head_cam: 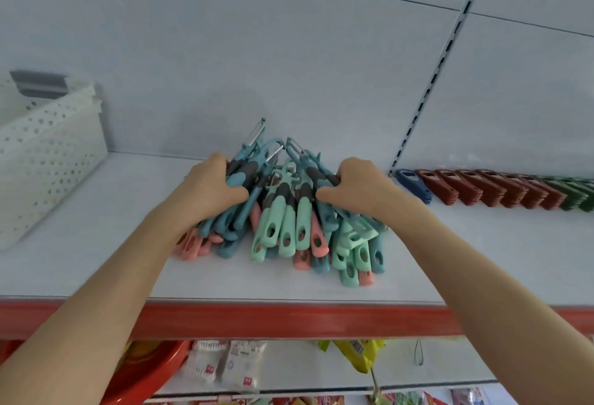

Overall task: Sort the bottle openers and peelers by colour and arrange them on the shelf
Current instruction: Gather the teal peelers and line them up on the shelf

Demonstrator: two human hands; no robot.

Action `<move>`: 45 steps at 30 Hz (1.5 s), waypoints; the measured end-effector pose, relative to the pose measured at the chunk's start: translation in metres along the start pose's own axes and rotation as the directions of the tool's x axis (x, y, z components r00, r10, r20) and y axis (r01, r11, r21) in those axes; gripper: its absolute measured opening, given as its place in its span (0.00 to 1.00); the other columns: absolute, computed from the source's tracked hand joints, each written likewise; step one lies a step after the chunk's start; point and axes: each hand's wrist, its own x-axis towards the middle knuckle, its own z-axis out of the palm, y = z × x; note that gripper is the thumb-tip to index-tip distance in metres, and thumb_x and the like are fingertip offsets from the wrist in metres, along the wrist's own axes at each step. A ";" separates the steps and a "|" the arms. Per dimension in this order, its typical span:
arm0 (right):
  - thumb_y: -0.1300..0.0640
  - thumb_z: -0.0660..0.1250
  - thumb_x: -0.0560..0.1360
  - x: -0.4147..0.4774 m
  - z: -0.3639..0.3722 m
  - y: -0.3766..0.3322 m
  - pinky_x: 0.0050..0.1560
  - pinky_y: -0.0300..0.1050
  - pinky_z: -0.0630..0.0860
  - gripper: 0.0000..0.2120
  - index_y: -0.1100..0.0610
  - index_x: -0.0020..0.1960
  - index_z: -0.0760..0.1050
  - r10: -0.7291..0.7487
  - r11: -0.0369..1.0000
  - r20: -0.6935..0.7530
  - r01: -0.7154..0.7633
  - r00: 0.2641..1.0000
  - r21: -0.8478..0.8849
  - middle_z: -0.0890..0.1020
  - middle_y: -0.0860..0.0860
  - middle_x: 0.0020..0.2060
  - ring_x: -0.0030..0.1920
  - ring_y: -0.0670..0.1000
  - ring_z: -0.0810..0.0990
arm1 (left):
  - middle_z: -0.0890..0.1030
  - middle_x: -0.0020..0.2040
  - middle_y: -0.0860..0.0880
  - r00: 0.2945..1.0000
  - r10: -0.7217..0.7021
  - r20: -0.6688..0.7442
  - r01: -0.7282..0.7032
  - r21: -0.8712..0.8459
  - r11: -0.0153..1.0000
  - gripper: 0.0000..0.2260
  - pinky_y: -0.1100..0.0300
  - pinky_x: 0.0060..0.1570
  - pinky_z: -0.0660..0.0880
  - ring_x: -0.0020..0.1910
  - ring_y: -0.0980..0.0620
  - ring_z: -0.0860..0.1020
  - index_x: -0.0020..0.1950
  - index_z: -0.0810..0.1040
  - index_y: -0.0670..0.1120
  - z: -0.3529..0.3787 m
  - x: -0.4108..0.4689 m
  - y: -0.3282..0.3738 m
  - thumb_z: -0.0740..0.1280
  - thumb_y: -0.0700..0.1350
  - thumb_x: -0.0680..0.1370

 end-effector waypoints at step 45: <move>0.63 0.64 0.74 -0.004 0.046 -0.085 0.33 0.41 0.76 0.03 0.63 0.42 0.73 0.255 0.563 -0.061 -0.097 0.965 0.821 0.75 0.57 0.35 0.34 0.52 0.76 | 0.80 0.48 0.43 0.991 -0.113 0.071 0.121 -0.837 0.533 0.15 0.59 0.32 0.78 0.41 0.49 0.80 0.58 0.72 0.39 -0.051 -0.021 -0.072 0.65 0.33 0.73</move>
